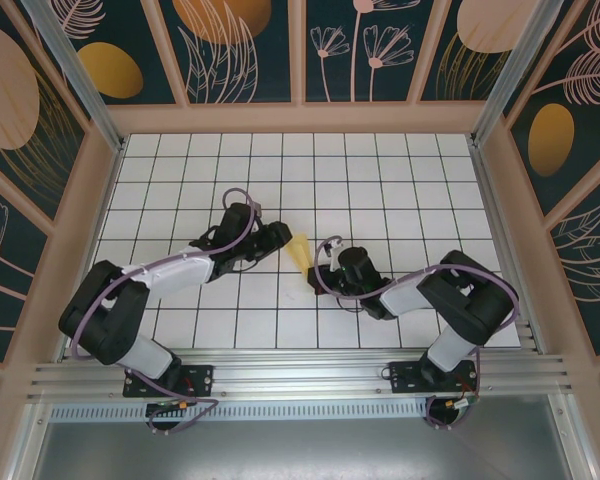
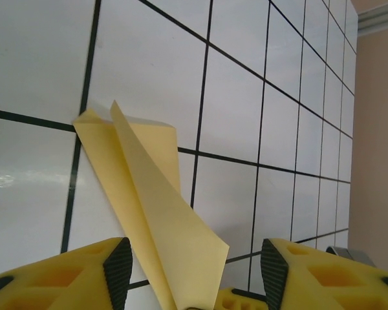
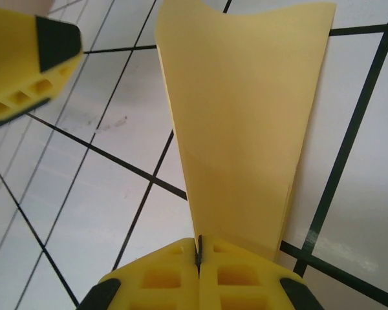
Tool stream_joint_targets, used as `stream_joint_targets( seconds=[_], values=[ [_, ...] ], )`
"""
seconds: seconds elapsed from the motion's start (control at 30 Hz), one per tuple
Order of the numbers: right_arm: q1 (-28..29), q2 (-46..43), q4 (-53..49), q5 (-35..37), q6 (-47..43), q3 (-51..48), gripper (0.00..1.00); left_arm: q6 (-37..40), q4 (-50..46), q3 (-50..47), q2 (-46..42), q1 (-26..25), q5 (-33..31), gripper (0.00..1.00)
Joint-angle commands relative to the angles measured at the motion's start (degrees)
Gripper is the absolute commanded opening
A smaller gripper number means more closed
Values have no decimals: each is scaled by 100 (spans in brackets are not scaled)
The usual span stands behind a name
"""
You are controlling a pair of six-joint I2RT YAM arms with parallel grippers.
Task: Fold a paper plane with a square sheet of paper (pick it up from the middle)
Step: Fold the wing for the fifth time at the center of the table.
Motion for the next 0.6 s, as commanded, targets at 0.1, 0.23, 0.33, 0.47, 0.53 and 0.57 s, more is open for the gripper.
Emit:
stream_joint_targets(
  seconds=[0.1, 0.23, 0.33, 0.47, 0.53, 0.57],
  values=[
    [-325, 316, 680, -971, 864, -77, 0, 33, 1001, -259, 326, -1, 920, 54],
    [-412, 541, 699, -1132, 1152, -46, 0, 32, 1260, -268, 503, -1, 1182, 54],
    [-468, 632, 806, -1120, 1401, -116, 0, 20, 1483, -251, 657, 0, 1414, 54],
    [-505, 724, 744, -1127, 1650, -107, 0, 20, 1641, -231, 822, -3, 1614, 54],
    [-511, 750, 740, -1130, 1796, -118, 0, 16, 1745, -226, 901, -18, 1698, 54],
    [-518, 761, 736, -1124, 1847, -133, 0, 21, 1809, -227, 925, -23, 1756, 54]
  ],
)
